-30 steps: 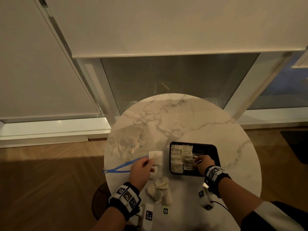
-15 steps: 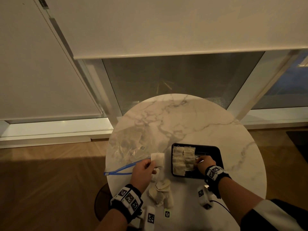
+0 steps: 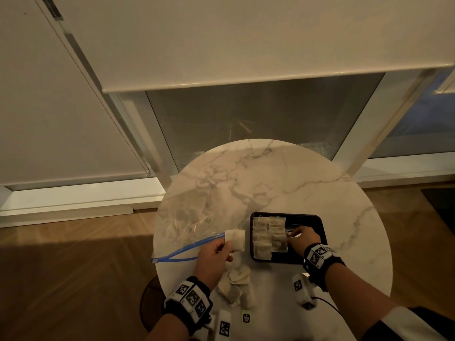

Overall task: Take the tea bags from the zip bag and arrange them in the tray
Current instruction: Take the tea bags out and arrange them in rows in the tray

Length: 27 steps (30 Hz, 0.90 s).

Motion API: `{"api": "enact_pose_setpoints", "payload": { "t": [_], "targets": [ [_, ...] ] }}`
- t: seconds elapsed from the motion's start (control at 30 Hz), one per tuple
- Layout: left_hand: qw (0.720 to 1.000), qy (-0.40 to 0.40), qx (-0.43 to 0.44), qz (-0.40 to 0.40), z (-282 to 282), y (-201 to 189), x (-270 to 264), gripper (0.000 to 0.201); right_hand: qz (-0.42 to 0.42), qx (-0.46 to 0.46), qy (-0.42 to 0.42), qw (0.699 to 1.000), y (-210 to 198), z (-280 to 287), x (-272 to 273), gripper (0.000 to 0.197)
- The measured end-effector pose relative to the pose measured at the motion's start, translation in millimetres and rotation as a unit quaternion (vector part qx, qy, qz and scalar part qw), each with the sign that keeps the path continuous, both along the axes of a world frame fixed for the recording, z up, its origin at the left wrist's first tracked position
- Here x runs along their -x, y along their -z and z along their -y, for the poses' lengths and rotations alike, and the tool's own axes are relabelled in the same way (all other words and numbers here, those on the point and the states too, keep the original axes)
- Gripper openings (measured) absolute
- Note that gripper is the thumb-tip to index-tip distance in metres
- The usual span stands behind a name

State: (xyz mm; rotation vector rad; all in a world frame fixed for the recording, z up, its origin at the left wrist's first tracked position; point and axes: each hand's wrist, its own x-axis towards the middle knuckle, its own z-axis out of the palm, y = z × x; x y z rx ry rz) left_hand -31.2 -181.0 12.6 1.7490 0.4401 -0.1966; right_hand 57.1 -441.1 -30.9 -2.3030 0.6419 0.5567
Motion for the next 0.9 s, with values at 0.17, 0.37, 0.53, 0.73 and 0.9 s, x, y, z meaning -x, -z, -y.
{"api": "enact_pose_setpoints", "payload": {
  "t": [0.17, 0.37, 0.53, 0.73, 0.9],
  "targets": [
    [1.0, 0.023, -0.007, 0.007, 7.9, 5.6, -3.0, 0.02, 0.084, -0.109, 0.055, 0.989, -17.8, 0.1, 9.5, 0.008],
    [0.997, 0.068, 0.028, 0.035, 22.2, -8.4, -5.0, 0.012, 0.078, -0.308, -0.008, 0.948, -60.7, -41.5, 46.6, 0.013],
    [0.994, 0.087, 0.039, 0.046, 37.1, -10.2, -6.4, 0.007, 0.086, -0.308, -0.038, 0.947, -59.8, -44.6, 57.7, 0.01],
    [0.997, 0.071, 0.017, 0.015, 36.0, 2.7, -5.3, 0.01, 0.133, -0.211, 0.016, 0.968, -54.7, -16.5, 55.6, 0.002],
    [0.996, 0.044, -0.026, -0.075, 35.8, 21.4, -14.5, 0.009, 0.094, -0.04, -0.004, 0.995, -25.4, 13.1, 40.3, 0.006]
  ]
}}
